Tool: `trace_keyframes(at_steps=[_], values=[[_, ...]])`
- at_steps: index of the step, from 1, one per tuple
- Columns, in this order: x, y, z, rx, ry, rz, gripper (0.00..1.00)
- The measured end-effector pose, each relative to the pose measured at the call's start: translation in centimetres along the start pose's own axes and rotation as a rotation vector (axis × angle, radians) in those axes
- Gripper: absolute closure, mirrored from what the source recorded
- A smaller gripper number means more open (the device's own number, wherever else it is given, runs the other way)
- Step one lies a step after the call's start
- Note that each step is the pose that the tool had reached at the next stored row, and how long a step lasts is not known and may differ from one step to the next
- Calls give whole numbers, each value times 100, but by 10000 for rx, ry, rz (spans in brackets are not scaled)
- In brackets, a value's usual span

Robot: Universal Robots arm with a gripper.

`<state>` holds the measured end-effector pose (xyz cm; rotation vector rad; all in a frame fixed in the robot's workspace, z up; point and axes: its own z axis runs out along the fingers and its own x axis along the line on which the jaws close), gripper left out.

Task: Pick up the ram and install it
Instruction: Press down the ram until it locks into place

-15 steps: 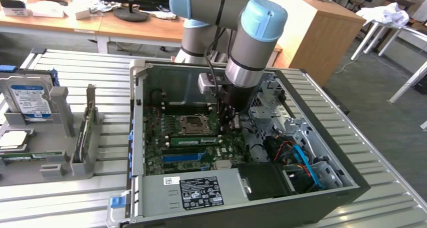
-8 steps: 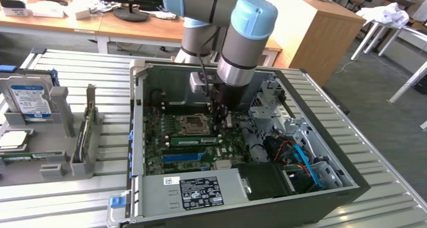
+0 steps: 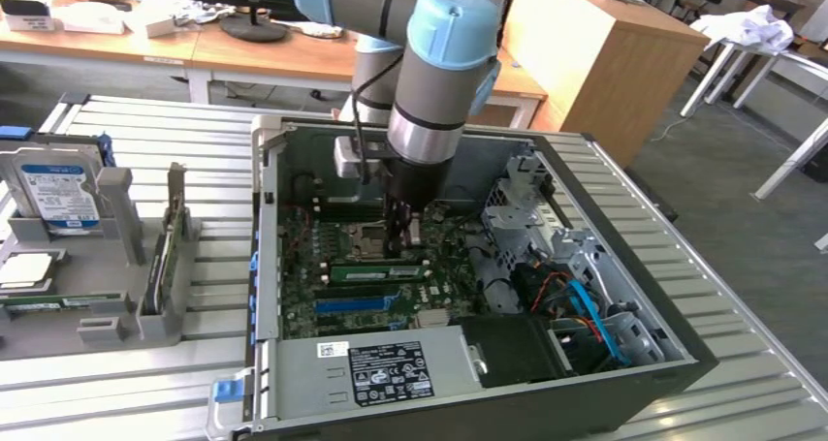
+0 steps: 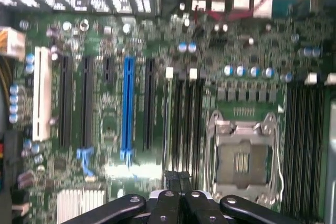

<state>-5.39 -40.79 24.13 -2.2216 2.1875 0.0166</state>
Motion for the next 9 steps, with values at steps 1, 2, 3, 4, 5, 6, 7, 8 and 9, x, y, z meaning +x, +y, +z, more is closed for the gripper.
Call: trace_keyframes(at_steps=[1, 2, 3, 4, 5, 6, 7, 8, 9], values=[[-1, 37, 0, 5, 0, -2, 89], [-2, 76, -1, 9, 0, -1, 89], [-2, 117, -1, 14, 0, 0, 89], [-3, 158, -1, 19, 0, -1, 89], [-4, 200, -2, 25, 0, -2, 89], [-5, 240, -2, 29, 1, 0, 89], [-5, 273, -3, 31, 1, -1, 89], [-6, 294, -3, 32, 1, -1, 89], [-6, 301, -3, 33, 0, 0, 89]])
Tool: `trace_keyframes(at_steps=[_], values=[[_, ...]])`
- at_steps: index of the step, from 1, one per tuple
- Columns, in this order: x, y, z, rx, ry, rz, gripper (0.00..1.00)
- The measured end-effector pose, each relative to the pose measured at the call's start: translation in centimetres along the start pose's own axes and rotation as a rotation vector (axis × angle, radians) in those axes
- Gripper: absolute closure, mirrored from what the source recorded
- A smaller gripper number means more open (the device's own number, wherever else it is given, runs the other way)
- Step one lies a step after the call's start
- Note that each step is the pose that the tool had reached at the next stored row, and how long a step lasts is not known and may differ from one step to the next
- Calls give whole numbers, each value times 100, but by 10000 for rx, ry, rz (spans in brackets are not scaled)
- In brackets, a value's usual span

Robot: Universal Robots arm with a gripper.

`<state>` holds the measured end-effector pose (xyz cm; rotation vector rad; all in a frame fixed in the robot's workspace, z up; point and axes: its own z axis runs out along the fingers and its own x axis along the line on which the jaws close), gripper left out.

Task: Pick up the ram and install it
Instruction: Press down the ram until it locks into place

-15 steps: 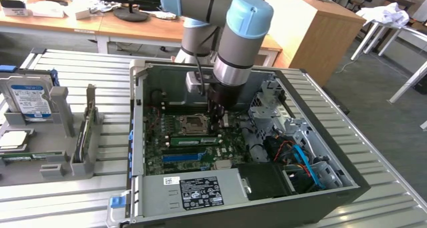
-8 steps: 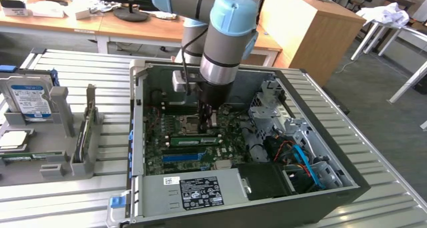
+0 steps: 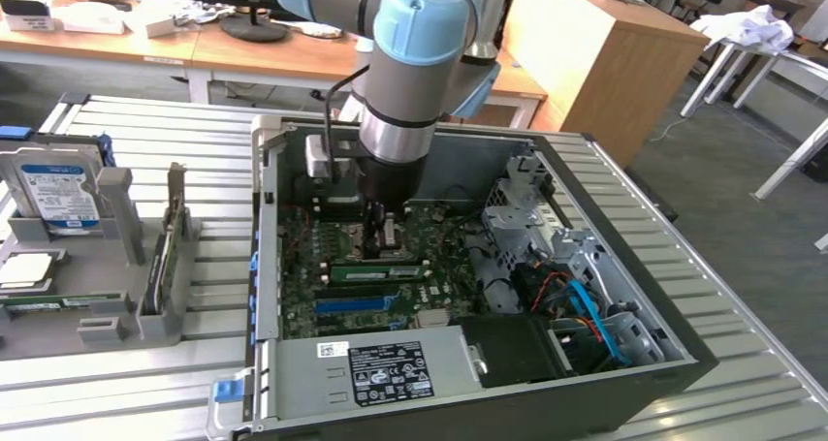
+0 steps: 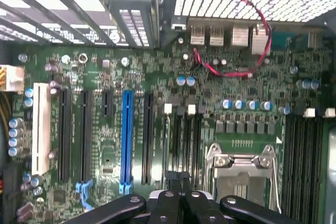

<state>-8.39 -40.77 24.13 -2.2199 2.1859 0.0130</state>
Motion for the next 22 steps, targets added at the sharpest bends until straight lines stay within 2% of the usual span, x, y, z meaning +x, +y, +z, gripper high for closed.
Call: trace_keyframes(at_steps=[12, 15, 22], values=[[31, 11, -1, 0, 1, -1, 89], [31, 57, -2, 56, 2, -2, 89], [37, 69, 0, 59, 0, -2, 89]])
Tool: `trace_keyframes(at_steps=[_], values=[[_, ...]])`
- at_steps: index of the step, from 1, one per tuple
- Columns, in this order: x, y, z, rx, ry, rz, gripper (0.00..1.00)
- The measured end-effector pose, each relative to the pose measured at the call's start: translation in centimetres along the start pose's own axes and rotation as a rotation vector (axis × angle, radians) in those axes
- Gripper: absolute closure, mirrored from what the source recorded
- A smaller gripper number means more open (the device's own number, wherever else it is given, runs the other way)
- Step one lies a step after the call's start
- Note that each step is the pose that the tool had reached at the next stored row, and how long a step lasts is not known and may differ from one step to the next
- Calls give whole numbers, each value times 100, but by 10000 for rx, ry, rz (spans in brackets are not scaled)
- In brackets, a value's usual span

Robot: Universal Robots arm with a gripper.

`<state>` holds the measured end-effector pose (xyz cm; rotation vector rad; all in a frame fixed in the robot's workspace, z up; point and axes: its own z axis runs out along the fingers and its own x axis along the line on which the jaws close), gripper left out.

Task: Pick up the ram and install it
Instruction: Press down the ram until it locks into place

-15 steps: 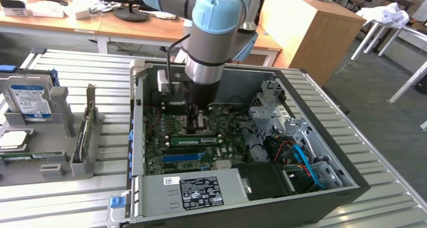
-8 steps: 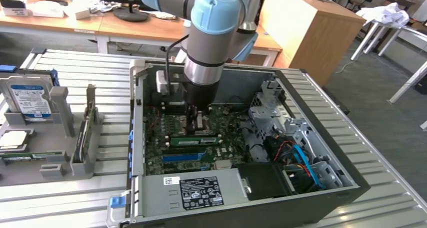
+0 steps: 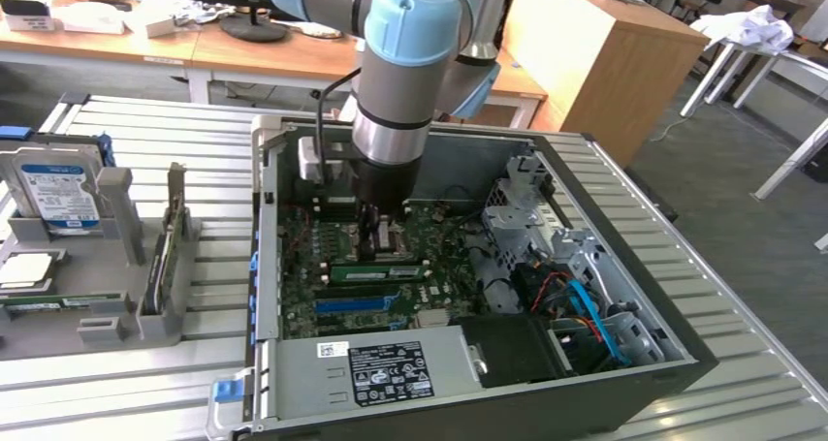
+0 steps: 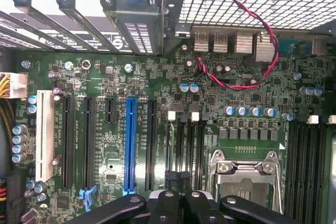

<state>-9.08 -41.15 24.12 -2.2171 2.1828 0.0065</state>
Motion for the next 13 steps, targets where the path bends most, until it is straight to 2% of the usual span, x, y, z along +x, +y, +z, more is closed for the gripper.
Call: trace_keyframes(at_steps=[13], values=[[23, 1, 10, -2, 2, 0, 89]])
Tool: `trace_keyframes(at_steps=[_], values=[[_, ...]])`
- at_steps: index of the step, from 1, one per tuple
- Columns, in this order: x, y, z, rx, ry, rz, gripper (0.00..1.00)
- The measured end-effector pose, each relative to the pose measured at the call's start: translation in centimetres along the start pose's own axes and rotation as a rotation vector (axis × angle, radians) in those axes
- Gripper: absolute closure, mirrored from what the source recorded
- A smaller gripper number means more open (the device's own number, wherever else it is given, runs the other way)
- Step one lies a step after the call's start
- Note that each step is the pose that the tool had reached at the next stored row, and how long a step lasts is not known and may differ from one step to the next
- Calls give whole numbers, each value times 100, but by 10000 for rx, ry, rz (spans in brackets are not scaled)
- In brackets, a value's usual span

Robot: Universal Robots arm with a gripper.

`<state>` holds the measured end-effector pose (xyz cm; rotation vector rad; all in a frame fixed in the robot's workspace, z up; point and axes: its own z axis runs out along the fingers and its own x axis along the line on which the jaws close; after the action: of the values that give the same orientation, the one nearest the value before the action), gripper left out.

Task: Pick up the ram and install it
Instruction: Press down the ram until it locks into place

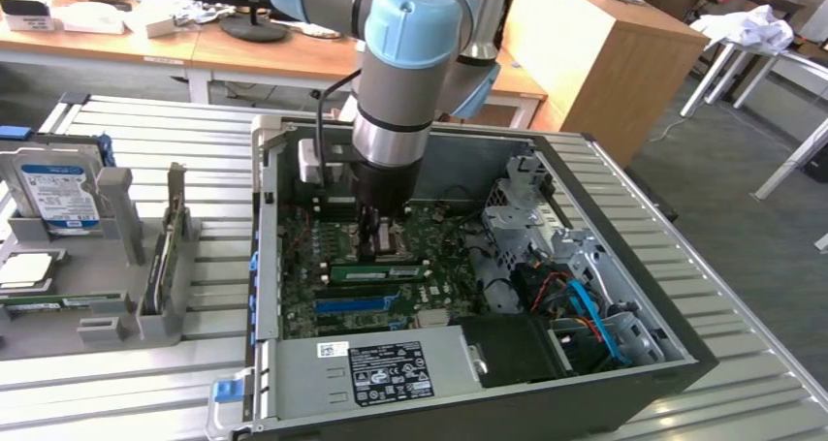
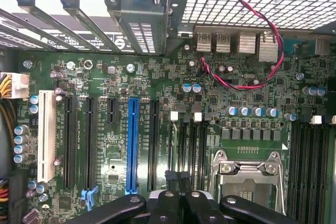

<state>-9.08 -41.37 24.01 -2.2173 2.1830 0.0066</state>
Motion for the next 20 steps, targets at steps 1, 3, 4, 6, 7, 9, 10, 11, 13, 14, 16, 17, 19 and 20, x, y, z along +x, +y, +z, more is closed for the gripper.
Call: trace_keyframes(at_steps=[1, 3, 4, 6, 7, 9, 10, 11, 13, 14, 16, 17, 19, 20], values=[[1, 0, 4, 1, -1, 0, 89], [4, 0, 10, 1, 0, 0, 89], [4, 0, 9, 0, 0, 0, 89], [4, 0, 10, 0, 1, 0, 89], [4, 0, 10, 0, 1, 0, 89], [4, 0, 12, 1, 0, 0, 89], [4, 0, 16, 3, -4, 0, 89], [4, 0, 21, 3, -4, -1, 89], [5, 0, 31, 1, -1, 0, 89], [5, 0, 37, 1, -1, 0, 89], [5, 1, 51, 1, -2, 0, 89], [5, 1, 57, 1, 0, 0, 89], [6, 1, 61, 0, 1, -1, 89], [6, 1, 61, 0, 2, -1, 89]])
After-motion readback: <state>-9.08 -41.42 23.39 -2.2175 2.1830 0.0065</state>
